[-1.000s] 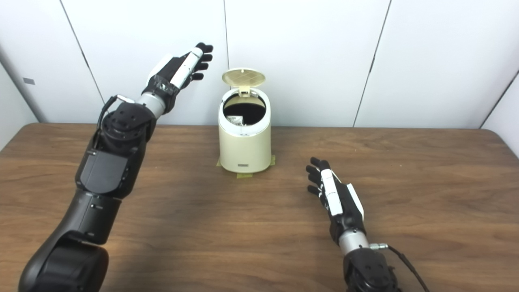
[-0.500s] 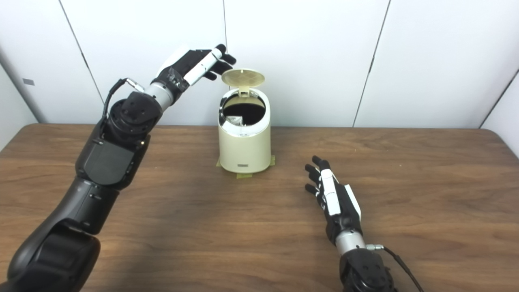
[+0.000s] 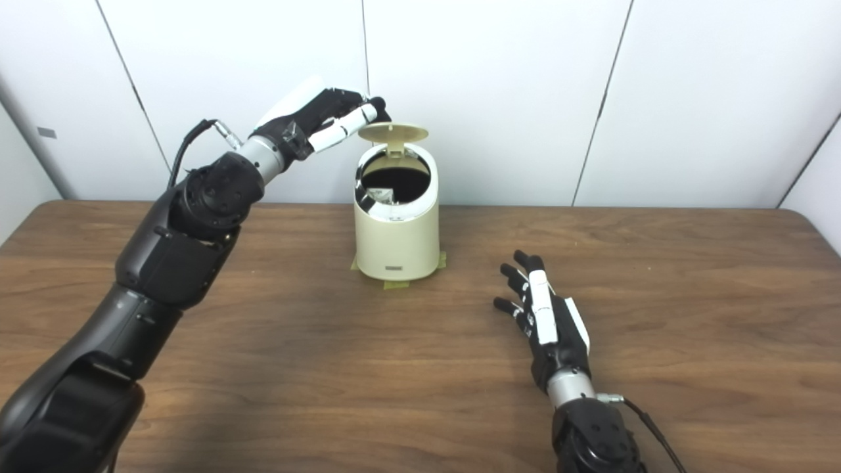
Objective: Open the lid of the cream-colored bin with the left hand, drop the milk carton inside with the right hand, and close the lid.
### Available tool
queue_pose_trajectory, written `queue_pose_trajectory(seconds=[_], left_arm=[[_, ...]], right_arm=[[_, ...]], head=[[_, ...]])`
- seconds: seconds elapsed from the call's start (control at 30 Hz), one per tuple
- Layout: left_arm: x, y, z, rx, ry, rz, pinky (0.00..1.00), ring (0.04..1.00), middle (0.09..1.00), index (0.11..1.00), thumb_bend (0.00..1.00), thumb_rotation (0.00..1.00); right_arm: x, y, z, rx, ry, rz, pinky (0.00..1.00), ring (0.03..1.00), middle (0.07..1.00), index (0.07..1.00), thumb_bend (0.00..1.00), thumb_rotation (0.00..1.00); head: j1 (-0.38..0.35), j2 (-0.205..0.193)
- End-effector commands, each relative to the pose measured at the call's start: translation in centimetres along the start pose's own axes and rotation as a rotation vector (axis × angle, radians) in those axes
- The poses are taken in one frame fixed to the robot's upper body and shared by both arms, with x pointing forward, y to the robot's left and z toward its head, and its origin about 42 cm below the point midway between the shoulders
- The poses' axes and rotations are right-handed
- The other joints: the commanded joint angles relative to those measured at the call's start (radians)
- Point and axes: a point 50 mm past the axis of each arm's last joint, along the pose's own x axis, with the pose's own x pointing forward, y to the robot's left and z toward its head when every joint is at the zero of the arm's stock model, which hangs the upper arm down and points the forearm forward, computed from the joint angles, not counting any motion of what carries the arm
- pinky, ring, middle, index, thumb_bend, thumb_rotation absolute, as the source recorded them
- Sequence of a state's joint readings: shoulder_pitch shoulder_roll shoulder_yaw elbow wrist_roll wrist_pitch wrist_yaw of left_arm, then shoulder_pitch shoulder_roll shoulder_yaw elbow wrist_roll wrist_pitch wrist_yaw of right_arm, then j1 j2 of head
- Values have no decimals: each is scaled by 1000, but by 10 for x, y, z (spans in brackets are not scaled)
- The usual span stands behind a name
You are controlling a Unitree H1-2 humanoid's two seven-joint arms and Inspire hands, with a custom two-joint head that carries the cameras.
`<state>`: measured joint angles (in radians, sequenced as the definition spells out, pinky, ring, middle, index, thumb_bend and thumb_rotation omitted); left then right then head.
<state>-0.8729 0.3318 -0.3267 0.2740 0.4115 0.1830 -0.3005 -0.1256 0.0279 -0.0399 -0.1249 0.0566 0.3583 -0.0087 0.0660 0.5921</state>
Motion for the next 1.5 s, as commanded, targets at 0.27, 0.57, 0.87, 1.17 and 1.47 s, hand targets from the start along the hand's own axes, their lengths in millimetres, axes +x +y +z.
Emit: queue_pose_trajectory(seconds=[0.27,0.57,0.87,1.17,1.47], left_arm=[[-10,27,32,224,-88,-57,775,738,711,688,447,1000],[-15,11,31,378,-113,-168,728,769,776,753,444,1000],[-19,-12,26,490,-131,-275,887,881,879,833,490,1000],[-22,-34,25,699,-167,-320,994,996,981,943,500,1000],[-28,-46,33,839,-178,-375,997,948,925,898,542,1000]], right_arm=[[4,9,12,-57,-4,5,954,934,853,922,618,1000],[5,9,20,-115,2,-28,971,936,845,905,606,1000],[2,8,20,-128,10,-22,922,912,836,913,586,1000],[1,7,20,-128,7,-20,952,918,833,912,582,1000],[2,6,20,-130,1,-24,947,921,832,920,604,1000]], head=[[-7,6],[-19,3],[-30,0],[-45,-7],[-50,-5]])
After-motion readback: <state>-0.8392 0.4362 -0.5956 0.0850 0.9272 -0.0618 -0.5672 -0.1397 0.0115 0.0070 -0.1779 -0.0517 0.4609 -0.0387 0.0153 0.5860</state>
